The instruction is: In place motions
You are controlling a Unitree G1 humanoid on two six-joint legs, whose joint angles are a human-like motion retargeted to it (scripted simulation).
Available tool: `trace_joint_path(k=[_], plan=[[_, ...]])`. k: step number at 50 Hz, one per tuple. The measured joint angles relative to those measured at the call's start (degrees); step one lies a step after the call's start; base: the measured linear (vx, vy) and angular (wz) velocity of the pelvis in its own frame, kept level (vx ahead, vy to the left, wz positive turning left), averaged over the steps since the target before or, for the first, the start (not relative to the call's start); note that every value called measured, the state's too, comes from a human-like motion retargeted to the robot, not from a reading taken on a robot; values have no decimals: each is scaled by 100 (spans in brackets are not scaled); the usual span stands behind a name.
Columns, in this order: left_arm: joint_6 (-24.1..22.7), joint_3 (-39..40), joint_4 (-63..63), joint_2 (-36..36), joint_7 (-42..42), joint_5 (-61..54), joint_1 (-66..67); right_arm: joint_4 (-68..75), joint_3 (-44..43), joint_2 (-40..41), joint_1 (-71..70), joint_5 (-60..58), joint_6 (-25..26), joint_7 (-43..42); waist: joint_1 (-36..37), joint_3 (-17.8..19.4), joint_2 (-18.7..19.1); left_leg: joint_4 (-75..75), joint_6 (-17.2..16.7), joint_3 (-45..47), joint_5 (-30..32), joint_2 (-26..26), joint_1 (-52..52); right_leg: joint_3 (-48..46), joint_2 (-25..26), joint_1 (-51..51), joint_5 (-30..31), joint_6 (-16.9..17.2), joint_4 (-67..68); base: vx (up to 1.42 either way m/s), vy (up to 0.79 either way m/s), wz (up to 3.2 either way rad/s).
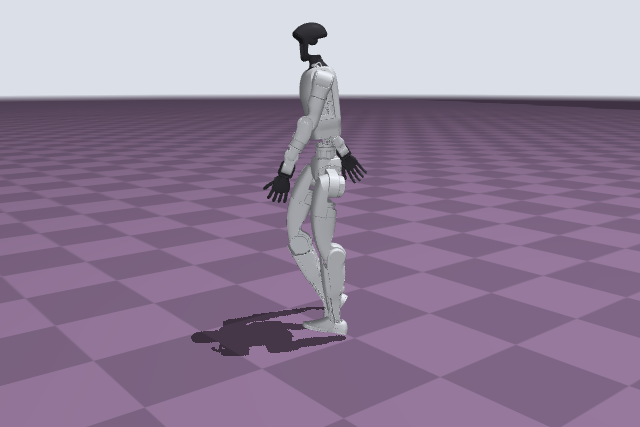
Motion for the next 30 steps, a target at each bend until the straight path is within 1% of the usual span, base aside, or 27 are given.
trace_joint_path(k=[2,3,5,7,8,10,12,13,15,17,18,19,20,21,22,23,25,26,27,28,30], plan=[[-36,9,9,2,125,-9,-13,0,-126,89,97,200,-118,-15,47,-109,34,44,-3,4,-17,81,-62,27,163,180,-176,43,-340,5,-1,-10],[-66,-4,14,-4,121,-26,25,0,-159,139,123,302,-174,5,79,-168,46,71,-1,12,-38,106,-87,-35,194,290,-386,29,-490,11,-3,-15],[-112,-40,47,-11,47,-32,166,0,-149,264,104,488,-255,76,117,-271,40,98,-8,-23,-71,106,-111,127,383,496,-889,107,-858,11,-3,-12],[-99,-50,149,25,-37,4,409,0,-8,383,-65,560,-273,186,202,-358,-5,71,-25,57,-112,57,-88,58,391,790,-1502,197,-1314,12,-4,-32],[-68,-46,227,45,-51,21,559,0,99,443,-187,554,-276,255,230,-408,-38,50,-28,100,-137,12,-71,-11,377,951,-1805,263,-1587,13,-5,-37],[29,-22,404,74,-41,20,920,0,404,574,-515,493,-285,390,264,-512,-115,32,-39,183,-205,-95,-56,-105,337,1239,-2378,510,-2135,13,-4,-40],[131,124,563,73,-14,21,1412,-15,889,728,-953,450,-277,459,328,-597,-190,145,-38,383,-346,-178,-63,-369,238,1448,-2856,547,-2657,16,-6,-55],[151,286,629,74,6,38,1700,-58,1171,825,-1199,402,-276,448,356,-615,-225,286,-33,475,-416,-210,-95,-438,240,1518,-3051,479,-2889,15,-6,-68],[142,617,818,76,17,-6,2254,-275,1703,1049,-1689,191,-283,391,486,-596,-298,736,-59,686,-398,-252,-279,-345,229,1589,-3125,428,-3341,9,-5,-83],[191,1010,1147,75,5,-100,2626,-574,2158,1310,-2348,-52,-244,499,652,-436,-403,1766,-212,1196,15,-93,-765,-193,148,1618,-2927,414,-3676,-8,-11,-65],[250,1186,1345,82,-7,-154,2710,-774,2280,1438,-2713,-179,-249,635,700,-323,-436,2623,-387,1459,421,178,-1233,-143,92,1585,-2840,411,-3798,-25,-17,-20],[283,1323,1546,118,-1,-208,2771,-1007,2360,1566,-3059,-245,-290,773,801,-207,-456,3417,-426,1543,930,377,-1783,-243,38,1553,-2797,443,-3892,-35,-22,-3],[303,1440,1749,169,15,-262,2820,-1257,2419,1694,-3396,-280,-348,910,931,-90,-471,4179,-396,1537,1491,540,-2374,-418,-17,1522,-2775,493,-3971,-30,-31,-20],[296,1451,1830,277,28,-263,3007,-1473,2420,1801,-3690,-207,-431,1047,1175,-38,-582,4633,-325,1361,1868,420,-2910,-202,21,1460,-2773,430,-4040,-17,-34,-28],[317,1453,1884,360,36,-273,3240,-1664,2420,1924,-3969,-147,-509,1204,1348,16,-706,5086,-233,1269,2000,313,-3371,-70,3,1431,-2762,381,-4089,4,-31,-20],[394,1434,1884,396,33,-301,3564,-1803,2415,2082,-4219,-112,-580,1400,1380,73,-855,5539,-98,1342,1638,231,-3680,-108,-126,1469,-2733,361,-4096,11,-18,-9],[846,1253,1884,423,-7,-428,3975,-2217,2144,2419,-4534,-272,-555,1928,1568,168,-959,5988,-77,1495,1062,346,-4086,-33,-263,1404,-2698,305,-4012,0,-3,-20],[1072,1278,1884,417,124,-480,3993,-2433,2121,2486,-4632,-246,-628,2184,1663,223,-956,6040,-80,1543,914,428,-4201,65,-267,1328,-2677,283,-3967,-20,-3,-25],[1191,1327,1884,410,238,-520,4010,-2621,2141,2555,-4701,-222,-724,2370,1711,258,-958,6071,-104,1557,801,472,-4280,124,-269,1276,-2658,264,-3934,-21,-7,-4],[1093,1424,1884,400,318,-535,4028,-2751,2245,2627,-4710,-205,-869,2414,1667,252,-968,6060,-170,1503,760,443,-4287,104,-266,1276,-2640,253,-3926,-10,-5,19],[634,1477,1884,423,144,-499,3993,-3026,2621,2548,-4653,-315,-1125,2314,1513,219,-921,5851,-397,1289,859,281,-4113,23,-194,1324,-2662,233,-3930,0,1,42]])
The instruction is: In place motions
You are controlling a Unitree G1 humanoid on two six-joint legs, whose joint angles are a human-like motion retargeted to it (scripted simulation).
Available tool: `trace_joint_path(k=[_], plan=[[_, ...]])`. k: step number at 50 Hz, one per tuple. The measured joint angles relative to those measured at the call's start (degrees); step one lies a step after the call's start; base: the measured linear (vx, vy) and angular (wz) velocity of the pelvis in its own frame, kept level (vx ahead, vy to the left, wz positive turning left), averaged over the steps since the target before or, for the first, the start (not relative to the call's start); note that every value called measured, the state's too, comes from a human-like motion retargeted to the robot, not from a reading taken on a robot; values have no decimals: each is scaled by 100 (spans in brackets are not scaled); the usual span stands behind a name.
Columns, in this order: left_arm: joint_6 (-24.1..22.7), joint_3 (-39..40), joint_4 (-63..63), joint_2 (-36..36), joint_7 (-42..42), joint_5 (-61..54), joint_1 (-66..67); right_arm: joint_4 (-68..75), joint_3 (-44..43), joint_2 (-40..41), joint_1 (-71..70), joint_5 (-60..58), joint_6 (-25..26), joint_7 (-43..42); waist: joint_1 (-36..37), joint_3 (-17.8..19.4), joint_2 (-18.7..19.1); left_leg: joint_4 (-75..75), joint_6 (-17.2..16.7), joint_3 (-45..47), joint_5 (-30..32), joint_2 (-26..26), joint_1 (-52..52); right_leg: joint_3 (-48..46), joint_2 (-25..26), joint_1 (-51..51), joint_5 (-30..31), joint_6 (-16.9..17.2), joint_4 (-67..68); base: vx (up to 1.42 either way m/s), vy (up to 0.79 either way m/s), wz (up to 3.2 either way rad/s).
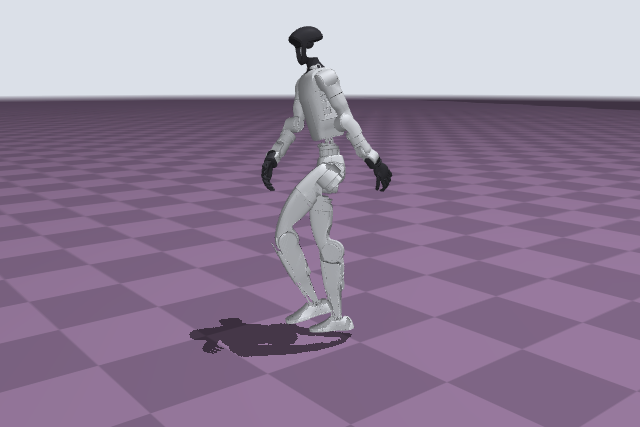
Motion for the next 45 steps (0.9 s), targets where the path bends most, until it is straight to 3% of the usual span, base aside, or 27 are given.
trace_joint_path(k=[2,5,7,8,10,12,14,17,20,25,30,32,34,35,37,38,40,43,45], plan=[[-185,77,0,10,-146,107,-130,-224,288,-213,298,-650,-206,-221,-245,-175,99,-547,-150,-254,198,-232,458,-102,85,40,-114,59,36,9,11,53],[20,-86,0,35,-318,116,-419,-382,347,-627,1251,-1844,-324,-892,-533,-559,214,-2002,-128,-642,424,-556,1571,-259,141,74,-375,202,225,21,15,56],[48,-254,0,6,-362,21,-800,-231,148,-894,2012,-2107,-238,-1355,-575,-701,248,-3360,-38,-805,-477,-633,2526,-384,136,50,-511,267,546,10,14,24],[-14,-310,0,-33,-329,-34,-1031,-77,-6,-1010,2381,-2114,-184,-1511,-645,-741,265,-3908,244,-604,-1012,-652,2995,-492,114,16,-526,262,780,-4,18,28],[-203,-366,0,-140,-329,-74,-1596,379,-455,-1252,2979,-2047,52,-1765,-947,-672,513,-5038,573,-726,-1045,-621,3665,-886,156,-128,-60,52,1561,-14,23,33],[-289,-559,-192,-208,-423,-118,-2300,1066,-949,-1511,3216,-1704,347,-2096,-1199,-441,861,-5471,379,-1109,-870,-292,3796,-699,277,-744,737,-176,2953,-34,29,12],[-326,-915,-491,-237,-491,-53,-3035,1942,-1424,-1809,3282,-1152,505,-2406,-1480,-214,1088,-5688,220,-1273,-668,-19,3761,244,721,-1620,701,-165,4337,-43,20,51],[-368,-1262,-1094,-149,-627,623,-3870,3026,-1966,-2248,3385,-456,928,-2311,-1979,-85,1288,-6011,78,-1053,-482,191,3766,66,711,-2532,279,-183,5865,-34,7,98],[-728,-1526,-1442,-165,-401,1201,-4209,3026,-2121,-2516,4085,211,1521,-2149,-2262,-275,1406,-6015,53,-1424,-372,231,3570,58,860,-3130,147,-87,6520,7,2,62],[-966,-1840,-1640,-336,-38,1334,-4034,3026,-2349,-2184,4437,838,1028,-2933,-1733,-335,1126,-6068,-38,-1126,-326,103,3740,45,967,-2371,354,92,5517,5,-8,-23],[-855,-1464,-1094,-499,-160,851,-2713,3026,-1751,-1820,3584,680,1067,-2345,-1459,-717,948,-5909,168,-930,-694,-213,3862,273,1142,-694,459,315,2825,21,-3,-56],[-728,-996,-825,-426,-365,878,-2022,2983,-1235,-1608,2878,351,993,-1865,-1564,-719,799,-5556,304,-916,-854,-461,3848,126,974,41,-75,520,1615,21,-10,-43],[-578,-491,-375,-284,-553,949,-1456,2553,-705,-1329,2284,-43,874,-1256,-1344,-663,621,-4993,321,-504,-814,-590,3715,-189,784,510,-588,318,745,15,-10,-138],[-493,-308,-91,-195,-642,945,-1210,2161,-436,-1186,2072,-214,821,-918,-1141,-647,521,-4644,275,-222,-671,-617,3581,-214,719,605,-535,164,374,0,-7,-157],[-7,-100,0,-9,-688,886,-785,1175,-58,-1026,1580,-370,584,-246,-810,-525,347,-3089,-16,518,149,-168,2693,-75,471,502,-264,237,112,-20,-17,-76],[213,-60,0,62,-585,798,-644,669,37,-1022,1297,-390,444,-26,-703,-482,355,-2246,-124,484,688,135,1988,-112,440,368,-226,301,69,-30,-33,3],[259,63,0,263,-258,543,-325,-193,213,-1053,726,-377,74,186,-393,-355,283,-1344,-212,-281,1659,-170,812,282,504,125,-153,256,3,-27,-36,-3],[80,86,0,443,-311,128,298,-849,55,-1031,107,-871,-640,315,-33,-145,22,-113,-54,93,584,-19,178,254,306,229,-114,151,-28,1,-18,-51],[247,136,0,420,-334,-28,447,-1046,50,-1033,-49,-1171,-903,41,-61,-154,70,212,108,230,313,152,36,286,291,204,-119,107,29,0,-1,12]])
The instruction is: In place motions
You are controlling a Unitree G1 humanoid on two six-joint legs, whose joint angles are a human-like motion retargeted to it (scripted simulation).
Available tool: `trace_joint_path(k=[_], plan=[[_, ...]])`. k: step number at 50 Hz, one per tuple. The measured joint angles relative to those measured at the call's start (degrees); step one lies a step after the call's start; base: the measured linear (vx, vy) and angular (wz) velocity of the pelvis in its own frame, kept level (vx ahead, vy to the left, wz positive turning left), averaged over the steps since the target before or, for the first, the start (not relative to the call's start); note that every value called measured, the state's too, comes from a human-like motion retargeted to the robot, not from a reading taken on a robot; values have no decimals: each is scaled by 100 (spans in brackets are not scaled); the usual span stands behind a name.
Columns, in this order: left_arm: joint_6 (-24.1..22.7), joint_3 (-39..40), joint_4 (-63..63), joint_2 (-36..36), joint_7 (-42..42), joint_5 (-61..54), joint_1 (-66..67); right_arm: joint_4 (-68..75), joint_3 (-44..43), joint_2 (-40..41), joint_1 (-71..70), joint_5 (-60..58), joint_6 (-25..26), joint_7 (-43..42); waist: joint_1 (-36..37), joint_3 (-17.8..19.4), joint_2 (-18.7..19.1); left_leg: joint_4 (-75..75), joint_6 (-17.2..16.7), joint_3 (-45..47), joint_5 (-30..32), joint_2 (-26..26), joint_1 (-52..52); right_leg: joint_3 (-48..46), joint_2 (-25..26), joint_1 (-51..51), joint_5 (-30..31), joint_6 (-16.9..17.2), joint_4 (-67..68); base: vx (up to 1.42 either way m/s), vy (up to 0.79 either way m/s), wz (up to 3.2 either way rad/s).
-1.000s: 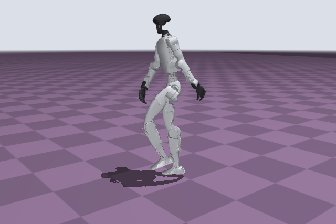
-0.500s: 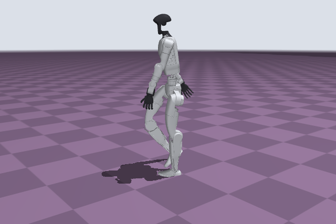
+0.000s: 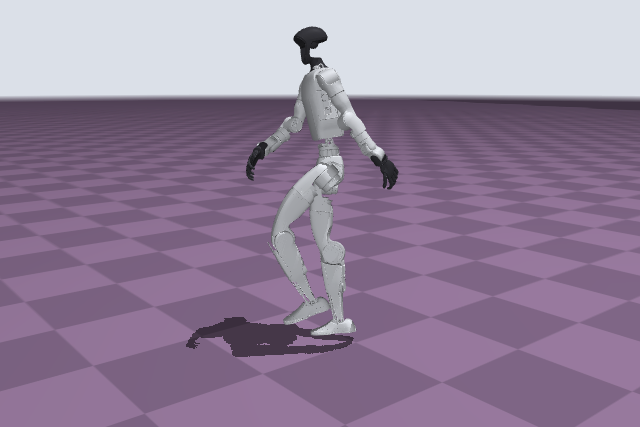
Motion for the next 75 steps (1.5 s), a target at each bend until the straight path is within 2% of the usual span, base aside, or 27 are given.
trace_joint_path(k=[7,10,13,15,17,20,23,26,31,35,37,40,41,42,44,46,48,50,55,60,62,63,65,67,68,72,75], plan=[[-341,60,0,-316,115,-87,-491,1016,191,277,920,255,-6,-1207,-817,-418,237,-883,-76,-548,-76,-596,1092,-391,133,147,-180,52,3,8,1,59],[-81,-389,0,-381,89,30,-1020,1855,-234,130,1832,-199,598,-1159,-863,-712,225,-2751,-296,-887,12,-922,2397,-609,128,194,-375,139,174,22,-2,52],[-191,-913,0,-588,208,117,-1708,3132,-921,-75,2555,-300,1408,-1580,-983,-871,321,-4920,250,-887,-1181,-975,3807,-833,261,200,-519,117,612,6,3,67],[-406,-1241,-56,-793,188,192,-2220,4006,-1448,-296,2932,-44,1794,-1926,-1377,-960,548,-5996,490,-845,-1032,-924,4375,-1324,362,92,-262,8,1103,-3,7,110],[-470,-1535,-483,-907,-42,333,-2817,4072,-1734,-585,3395,618,2233,-1954,-1577,-912,793,-6244,126,-1290,-873,-559,4245,-1577,246,-501,675,-115,2225,-33,24,10],[-638,-1850,-1385,-1023,-146,652,-3604,4072,-2222,-957,3940,1694,2348,-2137,-1730,-555,993,-6253,118,-1506,-815,-362,4044,-269,664,-2018,1447,37,4246,-41,13,0],[-915,-2125,-2122,-833,-331,817,-4154,4072,-2398,-1214,4384,2325,2314,-2298,-1909,-303,1103,-6267,146,-1299,-778,-215,4047,-717,187,-2719,866,-289,5728,-17,7,8],[-1062,-2038,-2417,-834,113,915,-4259,4072,-2519,-1354,4544,2221,2505,-2662,-2068,-266,1209,-6227,160,-1372,-749,-89,4009,-637,244,-2996,797,-193,6116,0,-5,-7],[-1428,-2142,-2270,-964,383,674,-3758,4072,-2385,-1300,4435,2109,2203,-2914,-1830,-475,1212,-6187,142,-1187,-895,-77,4079,-158,421,-2388,874,-47,5184,16,-7,-33],[-1164,-1562,-1503,-1059,550,891,-2783,4072,-1691,-1058,3917,2065,2430,-2387,-1524,-695,1043,-5747,202,-956,-1146,-233,4146,354,616,-1003,1003,11,3023,30,-10,-41],[-1062,-1110,-963,-1044,570,726,-2222,4072,-1158,-823,3431,1953,2438,-2125,-1521,-699,818,-5043,307,-851,-1062,-451,3985,288,555,-150,118,230,1662,33,-18,17],[-787,-201,-283,-798,123,632,-1527,4072,-596,-309,2440,1523,2254,-1555,-1272,-787,367,-2268,132,-72,38,-85,2593,-978,-87,397,-445,65,404,12,-22,-31],[-723,-40,-113,-677,-75,561,-1373,3811,-573,-175,2121,1380,2177,-1183,-826,-765,300,-1408,253,24,662,193,1831,-526,-71,267,-411,182,338,-14,-23,-131],[-623,114,0,-559,-260,477,-1208,3492,-544,-69,1804,1259,2093,-772,-478,-668,218,-639,347,-39,1042,203,1124,-129,-72,172,-368,237,291,-23,-26,-132],[-218,349,0,-359,-583,254,-841,2614,-504,1,1222,1071,1885,183,-122,-181,-18,471,457,-375,749,-470,119,71,-250,174,-229,110,268,-24,-22,-68],[345,411,0,-217,-753,-44,-574,1704,-639,-21,790,768,1631,855,366,273,-243,1223,579,92,380,-314,-431,22,-538,198,-140,-9,320,-24,-14,-99],[573,593,0,-173,-459,-315,-484,909,-677,-147,449,608,1252,818,806,522,-366,1773,629,372,104,-116,-1016,436,-687,11,-87,-62,400,-27,-5,-96],[150,831,0,-203,-171,-456,-316,402,-621,-226,319,421,721,146,885,446,-454,2110,558,365,8,-319,-1592,556,-820,-151,-42,-51,395,-2,9,-33],[-242,940,0,-332,-14,-978,-287,74,-186,-208,539,-292,-66,-1946,519,-139,-455,1781,511,415,-53,-72,-1225,496,-716,-299,-64,-45,295,15,9,1],[-172,34,0,-252,-511,-444,-1102,1064,-665,-115,1847,-467,368,-997,-349,-582,-30,-776,204,-638,254,-794,1032,-301,-253,204,-354,115,319,20,-2,112],[-336,-387,0,-278,-394,-104,-1598,1795,-978,-207,2475,-401,707,-270,-479,-674,57,-2976,-16,-1083,400,-1017,2519,-547,-129,267,-454,78,626,18,6,43],[-442,-592,0,-306,-313,66,-1853,2232,-1140,-283,2759,-378,946,-53,-469,-678,140,-4089,-24,-1129,-111,-1016,3289,-589,-6,262,-438,-9,894,13,14,6],[-589,-983,-60,-453,-202,310,-2328,3242,-1495,-553,3206,-457,1452,22,-728,-729,420,-5611,356,200,-808,-629,4540,-963,201,66,333,-304,1801,5,19,39],[-545,-1249,-446,-626,-331,392,-2989,4041,-1850,-895,3356,-312,2129,-575,-1230,-689,809,-6195,268,-519,-682,-375,4519,-1115,-62,-1217,1602,-445,4136,-30,36,77],[-605,-1324,-691,-682,-342,384,-3245,4064,-1886,-1028,3647,43,2462,-1001,-1450,-630,1008,-6182,241,-988,-584,-244,4312,-237,581,-2100,1964,-308,5020,-40,32,76],[-824,-1455,-1887,-482,-446,531,-4360,4072,-2315,-1529,4329,1808,3092,-1846,-2758,-142,1507,-6184,196,-707,-325,188,3813,-653,25,-4234,1205,-215,7945,-48,23,161],[-1137,-1460,-2452,-417,-19,802,-4637,4072,-2923,-1570,4789,2320,2986,-1867,-3163,27,1647,-6073,241,-972,-197,366,3593,-865,-58,-5118,849,-280,8829,-5,6,86]])
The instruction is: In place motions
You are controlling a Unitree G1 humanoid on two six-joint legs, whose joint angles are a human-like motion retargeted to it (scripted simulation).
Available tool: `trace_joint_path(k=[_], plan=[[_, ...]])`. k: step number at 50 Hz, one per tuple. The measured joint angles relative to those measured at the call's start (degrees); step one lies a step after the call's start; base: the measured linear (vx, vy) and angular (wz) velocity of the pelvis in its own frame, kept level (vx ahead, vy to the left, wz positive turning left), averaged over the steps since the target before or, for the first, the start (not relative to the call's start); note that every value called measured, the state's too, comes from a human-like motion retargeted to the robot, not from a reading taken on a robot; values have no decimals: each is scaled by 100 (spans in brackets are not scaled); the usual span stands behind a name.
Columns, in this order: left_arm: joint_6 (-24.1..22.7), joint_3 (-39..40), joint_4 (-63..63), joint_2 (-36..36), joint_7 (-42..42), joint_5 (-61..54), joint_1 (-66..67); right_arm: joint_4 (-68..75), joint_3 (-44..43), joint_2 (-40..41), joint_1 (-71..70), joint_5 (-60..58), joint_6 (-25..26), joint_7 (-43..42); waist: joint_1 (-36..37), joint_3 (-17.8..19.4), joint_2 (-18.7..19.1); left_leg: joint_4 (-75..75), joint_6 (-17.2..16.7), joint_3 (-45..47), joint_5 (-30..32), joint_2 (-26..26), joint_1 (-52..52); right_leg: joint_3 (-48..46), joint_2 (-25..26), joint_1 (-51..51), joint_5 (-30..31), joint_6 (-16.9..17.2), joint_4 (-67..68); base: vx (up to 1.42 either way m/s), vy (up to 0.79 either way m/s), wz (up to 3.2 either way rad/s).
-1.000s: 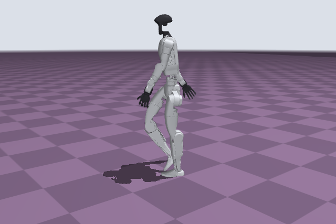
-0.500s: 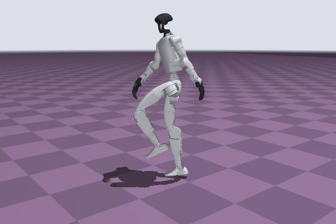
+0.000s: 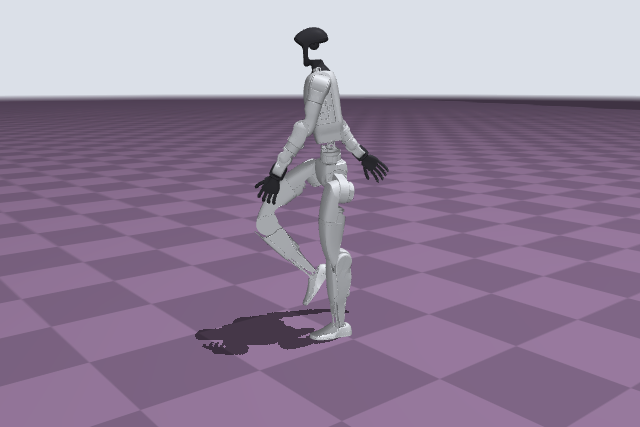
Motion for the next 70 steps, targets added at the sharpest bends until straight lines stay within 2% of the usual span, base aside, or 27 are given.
trace_joint_path(k=[4,7,13,15,16,18,20,22,25,29,32,35,40,41,42,43,45,47,48,51,55,58,61,65,67,68,70], plan=[[-397,-449,-104,-142,460,6,182,0,-273,150,475,433,-209,-140,345,-455,5,31,1,82,13,22,-129,-234,-231,73,-124,-21,-317,21,-8,7],[-298,-620,100,-190,281,183,565,0,-70,338,315,301,-178,-275,764,-626,-263,-49,-33,214,-103,-153,153,116,122,855,20,280,-1397,16,-13,-64],[-37,174,1264,-356,-134,252,2127,0,1202,661,-1066,-576,-90,670,1434,-996,-716,282,206,644,-543,-672,518,1153,933,3957,351,296,-6076,28,-6,-90],[-49,733,1925,-242,-121,234,2565,0,1584,877,-1761,-1006,-253,1107,1405,-846,-936,940,366,640,-467,-924,509,1099,870,5170,-1139,546,-7720,22,-11,26],[33,1041,2241,-114,-97,238,2743,-243,1799,1004,-1978,-1174,-314,1350,1431,-844,-1166,1616,406,1051,-125,-908,337,272,546,5472,-1188,342,-8261,18,-18,18],[546,1583,2452,147,-62,192,3124,-874,2216,1209,-2474,-1427,-424,1887,1906,-929,-1477,3745,312,1683,916,-356,-959,35,105,5568,-1049,463,-8847,0,-21,-77],[963,1752,2452,331,150,-132,3414,-1694,2373,1189,-2926,-1555,-674,2227,2682,-1245,-1602,5381,128,1009,1944,-403,-3069,613,135,4927,-905,587,-8964,-26,-16,-122],[914,1937,2452,575,112,-454,3723,-2431,2459,1039,-3406,-1800,-1068,2342,3473,-913,-1970,6893,265,1178,1012,-557,-4187,900,-86,4734,-797,442,-8893,-18,-9,-135],[1097,2051,2452,668,-197,-874,3951,-3319,2312,800,-4027,-2470,-1670,2200,3769,-176,-2187,8322,624,1571,498,-346,-5142,903,-473,4864,-770,316,-8731,-22,3,-23],[947,2396,2452,498,83,-1038,4072,-3875,2486,780,-4288,-2333,-1991,1096,3993,-105,-2268,9177,772,1711,184,-153,-6076,1091,-612,4606,-700,272,-8621,-11,3,-28],[833,2367,2452,377,58,-1123,4216,-3807,2538,1071,-4104,-1970,-2242,732,3860,-402,-2304,8925,662,1729,65,6,-5821,1112,-579,4492,-714,271,-8625,17,7,-2],[916,2122,2452,264,-14,-1168,4020,-3570,2341,1360,-3627,-2044,-2218,1054,3447,-630,-2062,8084,393,1263,75,-223,-4969,817,-330,4723,-777,336,-8762,11,0,54],[583,1431,2452,78,72,-971,3278,-2495,1915,1347,-2237,-2714,-1853,1456,2763,-967,-1714,3982,89,71,432,-1249,-1866,281,-66,5043,-1168,425,-8420,20,7,68],[385,1326,2452,-7,265,-955,3071,-2098,1709,1285,-1988,-2814,-1834,1330,2663,-997,-1601,2675,45,-298,49,-1410,-1013,200,54,5050,-1197,365,-8191,15,14,47],[190,1221,2452,-95,438,-953,2882,-1674,1496,1208,-1747,-2902,-1802,1201,2519,-1058,-1489,1565,89,-177,-332,-1416,-241,86,150,5004,-1111,294,-7893,15,20,59],[-3,1116,2451,-188,572,-981,2726,-1197,1269,1105,-1522,-2969,-1746,1067,2283,-1178,-1379,850,308,922,-710,-1112,368,-96,195,4851,-795,202,-7458,13,23,75],[-51,892,2186,-309,426,-1103,2335,-375,870,785,-1278,-2932,-1292,907,1694,-1402,-959,66,-25,516,-755,-699,510,-466,-68,3898,389,85,-5647,-7,27,44],[16,758,1792,-227,54,-1131,1644,0,656,454,-1218,-2143,-784,569,1467,-958,-619,104,-62,-207,-612,-482,185,372,337,2658,932,-30,-3989,-54,27,-15],[31,574,1570,-164,-60,-1153,1279,0,490,299,-1091,-1609,-610,321,1133,-683,-464,41,-53,-229,-542,-370,186,595,558,2166,679,111,-3290,-72,24,92],[147,281,826,272,-400,-655,340,0,89,-87,-866,-22,-424,136,374,-102,-173,10,-41,138,-422,-148,7,58,-169,1039,114,4,-1443,-59,24,131],[47,146,89,509,162,74,194,0,-445,-167,-318,821,-685,-376,108,-272,7,8,-85,122,-272,39,-297,67,-10,101,-70,107,-740,11,1,27],[-280,-256,-112,362,402,10,486,0,-564,-46,6,1057,-909,-740,506,-777,17,-37,-105,170,-257,3,-371,82,-64,311,-125,109,-1043,32,-10,-33],[-272,-253,9,181,230,69,841,0,-338,171,-198,863,-774,-629,969,-907,-256,-177,-179,464,-324,-152,-69,472,227,1243,27,228,-2082,13,-10,-83],[-192,353,478,-182,33,-21,1861,0,532,439,-899,331,-640,65,1334,-1142,-531,94,-82,952,-767,-346,172,879,738,3281,272,304,-4970,29,-9,-59],[-151,732,879,-285,-115,-178,2510,0,1270,639,-1439,89,-540,222,1394,-1114,-727,900,186,899,-714,-581,43,811,788,4524,-452,542,-6928,29,-14,-9],[-80,942,1139,-265,-233,-231,2786,0,1647,784,-1787,-61,-488,172,1519,-1022,-914,1673,293,1254,-451,-605,-93,130,549,5068,-1114,358,-7552,10,-20,-64],[254,1478,1706,-102,-471,-115,3047,0,2158,1121,-2743,-437,-558,205,2177,-875,-1320,4254,186,1871,848,40,-1448,-75,130,5262,-1289,295,-8387,-12,-20,-157]])
